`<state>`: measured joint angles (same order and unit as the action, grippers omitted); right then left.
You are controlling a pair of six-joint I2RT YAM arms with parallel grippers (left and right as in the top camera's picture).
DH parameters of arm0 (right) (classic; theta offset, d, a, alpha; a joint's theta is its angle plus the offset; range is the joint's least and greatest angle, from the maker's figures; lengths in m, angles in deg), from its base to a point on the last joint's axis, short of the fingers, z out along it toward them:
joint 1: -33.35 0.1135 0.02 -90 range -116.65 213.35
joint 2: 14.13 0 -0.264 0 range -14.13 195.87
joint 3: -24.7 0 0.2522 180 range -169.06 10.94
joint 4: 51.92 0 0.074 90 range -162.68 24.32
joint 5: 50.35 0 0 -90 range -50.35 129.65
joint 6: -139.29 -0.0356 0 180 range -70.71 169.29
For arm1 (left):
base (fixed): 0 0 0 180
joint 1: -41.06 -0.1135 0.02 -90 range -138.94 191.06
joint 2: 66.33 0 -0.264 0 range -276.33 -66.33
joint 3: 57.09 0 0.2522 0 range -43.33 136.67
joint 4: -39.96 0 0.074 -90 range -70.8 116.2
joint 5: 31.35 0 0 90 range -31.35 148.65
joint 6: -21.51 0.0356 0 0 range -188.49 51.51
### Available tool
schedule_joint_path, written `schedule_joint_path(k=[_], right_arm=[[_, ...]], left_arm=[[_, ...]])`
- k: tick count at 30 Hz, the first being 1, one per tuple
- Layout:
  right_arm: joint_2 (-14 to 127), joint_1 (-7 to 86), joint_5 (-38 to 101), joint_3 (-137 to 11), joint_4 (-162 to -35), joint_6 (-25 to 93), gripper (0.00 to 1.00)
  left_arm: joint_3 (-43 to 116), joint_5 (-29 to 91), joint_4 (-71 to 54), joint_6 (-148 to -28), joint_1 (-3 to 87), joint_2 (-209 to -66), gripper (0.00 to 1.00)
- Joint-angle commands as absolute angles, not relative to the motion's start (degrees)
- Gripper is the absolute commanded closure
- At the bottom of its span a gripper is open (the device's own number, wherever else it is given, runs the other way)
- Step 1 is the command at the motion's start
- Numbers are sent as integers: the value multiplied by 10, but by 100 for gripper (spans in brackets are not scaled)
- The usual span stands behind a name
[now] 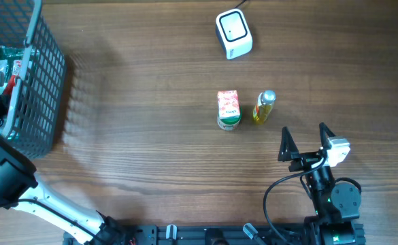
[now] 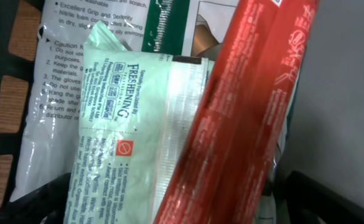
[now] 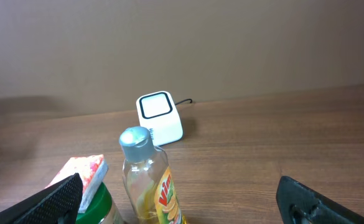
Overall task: Scan the item barcode
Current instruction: 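Reach the left gripper into the basket and grasp the green packets bundle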
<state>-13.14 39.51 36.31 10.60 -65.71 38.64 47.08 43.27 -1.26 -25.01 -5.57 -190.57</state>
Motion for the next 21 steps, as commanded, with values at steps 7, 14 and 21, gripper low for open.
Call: schedule_joint_path(k=[7,14,21], right_arm=[[-135,392,370,106,-656,386,0],[-135,392,370,106,-656,386,0],[-135,392,370,106,-656,386,0]], left_arm=[[473,435,-18,-239,-57,-1925,96],[473,434,-11,-276,-57,-1903,96],[473,417,18,-391,-53,-1793,96]])
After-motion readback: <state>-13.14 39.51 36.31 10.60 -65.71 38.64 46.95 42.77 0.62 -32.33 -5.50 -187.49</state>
